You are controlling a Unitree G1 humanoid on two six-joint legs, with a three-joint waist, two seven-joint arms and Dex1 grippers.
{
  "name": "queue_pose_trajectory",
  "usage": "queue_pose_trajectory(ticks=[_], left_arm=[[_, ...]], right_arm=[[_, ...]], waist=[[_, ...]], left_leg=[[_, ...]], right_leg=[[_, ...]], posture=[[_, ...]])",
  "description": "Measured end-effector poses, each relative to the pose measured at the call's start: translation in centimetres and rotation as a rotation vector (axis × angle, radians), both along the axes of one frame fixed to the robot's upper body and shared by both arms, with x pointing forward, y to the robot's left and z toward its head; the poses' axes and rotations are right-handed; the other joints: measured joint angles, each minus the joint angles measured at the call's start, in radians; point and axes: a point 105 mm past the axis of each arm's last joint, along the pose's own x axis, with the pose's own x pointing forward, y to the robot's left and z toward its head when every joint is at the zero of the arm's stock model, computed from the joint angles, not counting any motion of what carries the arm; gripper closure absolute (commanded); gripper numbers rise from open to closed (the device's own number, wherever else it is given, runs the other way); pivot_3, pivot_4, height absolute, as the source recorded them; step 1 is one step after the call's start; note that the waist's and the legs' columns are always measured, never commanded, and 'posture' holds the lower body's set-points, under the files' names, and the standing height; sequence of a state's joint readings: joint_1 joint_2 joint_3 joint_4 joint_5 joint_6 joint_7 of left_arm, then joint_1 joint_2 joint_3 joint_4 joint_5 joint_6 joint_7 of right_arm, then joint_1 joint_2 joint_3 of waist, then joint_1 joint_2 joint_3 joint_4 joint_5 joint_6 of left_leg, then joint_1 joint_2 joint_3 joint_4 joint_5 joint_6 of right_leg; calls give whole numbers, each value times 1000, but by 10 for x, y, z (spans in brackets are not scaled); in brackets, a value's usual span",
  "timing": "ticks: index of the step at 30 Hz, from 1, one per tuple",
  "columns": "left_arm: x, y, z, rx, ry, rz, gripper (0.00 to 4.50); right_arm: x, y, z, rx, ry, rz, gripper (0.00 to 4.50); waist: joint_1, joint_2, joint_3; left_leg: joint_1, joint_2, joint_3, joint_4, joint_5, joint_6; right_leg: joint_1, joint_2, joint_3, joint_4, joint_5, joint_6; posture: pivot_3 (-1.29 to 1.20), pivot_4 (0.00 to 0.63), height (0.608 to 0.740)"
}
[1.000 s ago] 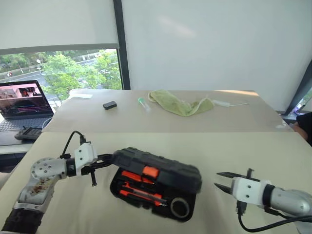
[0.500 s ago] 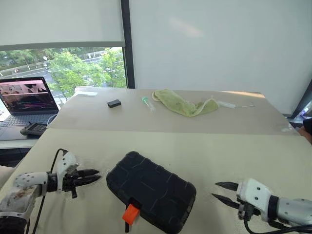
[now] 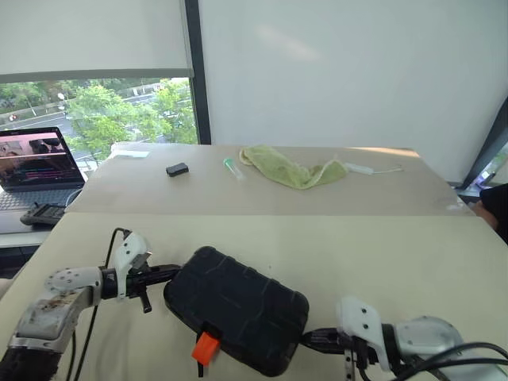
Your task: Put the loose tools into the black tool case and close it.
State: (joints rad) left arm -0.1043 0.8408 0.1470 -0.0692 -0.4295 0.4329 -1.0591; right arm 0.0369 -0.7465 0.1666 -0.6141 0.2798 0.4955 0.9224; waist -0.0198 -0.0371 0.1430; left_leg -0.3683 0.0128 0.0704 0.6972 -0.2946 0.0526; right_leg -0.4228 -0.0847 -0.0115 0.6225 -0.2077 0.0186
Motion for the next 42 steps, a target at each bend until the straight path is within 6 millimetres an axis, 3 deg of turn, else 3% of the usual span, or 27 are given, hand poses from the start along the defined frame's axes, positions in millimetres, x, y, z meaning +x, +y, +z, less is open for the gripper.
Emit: queue_pose_trajectory(ticks=[4, 5, 8, 12, 16, 19, 21, 23, 25, 32, 34, 42], left_arm=[[-8, -2, -1, 21, 24, 53, 4484], [-13, -10, -1, 14, 35, 44, 4484], [-22, -31, -3, -51, 70, 31, 4484], [-29, -51, -3, -80, 88, 32, 4484], [-28, -56, -2, -120, 86, 68, 4484], [-28, -53, 8, -233, 101, 69, 4484], [-27, -58, 32, -322, 73, -10, 4484], [-26, -65, 58, -334, 19, -121, 4500], [-26, -73, 67, -312, 1, -200, 3958], [-22, -101, 39, -220, 70, -399, 1480], [-16, -107, 27, -196, 80, -421, 836], [-6, -120, 10, -60, -40, -553, 836]], right_arm=[[50, -9, 8, -29, -103, -149, 4465], [71, -18, 12, -47, -138, -228, 4465], [102, -31, 19, -69, -173, -326, 4465], [128, -40, 23, -97, -212, -362, 4465], [140, -46, 26, -130, -249, -374, 4465], [134, -52, 28, -165, -260, -365, 4465], [119, -61, 32, -153, -224, -392, 4465], [103, -63, 40, -97, -184, -414, 4022], [84, -59, 48, -39, -140, -409, 3390], [17, -14, 41, 125, 103, -307, 1089], [13, -5, 36, 144, 142, -316, 1058], [4, 13, 20, 194, 323, -342, 1058]], waist=[[6, 0, 0], [12, 2, 1], [33, 3, 2], [40, 4, 2], [37, 5, 2], [40, 5, 2], [49, 5, 2], [49, 5, 2], [41, 8, 1], [24, 8, 1], [25, 8, 1], [30, 9, 0]], left_leg=[[1, 0, 0, 0, 4, -3], [0, 0, 0, 0, 4, -2], [-3, -1, 0, 0, 4, -2], [-6, -3, -1, -2, 4, -2], [-7, -6, -1, -2, 2, 1], [-11, -7, -4, 0, 2, 2], [-18, -7, -9, 2, 2, 1], [-21, -7, -9, 2, 3, -1], [-20, -8, -9, 1, 3, -1], [-15, -8, -9, 0, 4, -2], [-14, -9, -8, 1, 5, -1], [-5, -9, -8, -1, 5, 0]], right_leg=[[0, 0, 0, 1, 2, -1], [0, 0, 0, 1, 2, -2], [-2, -2, -1, 2, 2, -1], [-4, -3, -2, 1, 2, 0], [-4, -6, -3, -1, 2, 0], [-5, -7, -5, -2, 2, 1], [-8, -7, -11, -2, 2, 1], [-12, -7, -11, -1, 2, 1], [-12, -7, -10, -1, 2, 1], [-9, -2, -5, 2, 2, 1], [-8, -3, -5, 2, 1, 1], [0, -4, -4, 0, 1, 1]], posture=[[0, 150, 740], [0, 150, 740], [0, 150, 740], [0, 150, 740], [0, 150, 740], [0, 150, 740], [0, 150, 740], [0, 150, 740], [0, 150, 740], [0, 150, 740], [0, 150, 740], [0, 150, 740]])
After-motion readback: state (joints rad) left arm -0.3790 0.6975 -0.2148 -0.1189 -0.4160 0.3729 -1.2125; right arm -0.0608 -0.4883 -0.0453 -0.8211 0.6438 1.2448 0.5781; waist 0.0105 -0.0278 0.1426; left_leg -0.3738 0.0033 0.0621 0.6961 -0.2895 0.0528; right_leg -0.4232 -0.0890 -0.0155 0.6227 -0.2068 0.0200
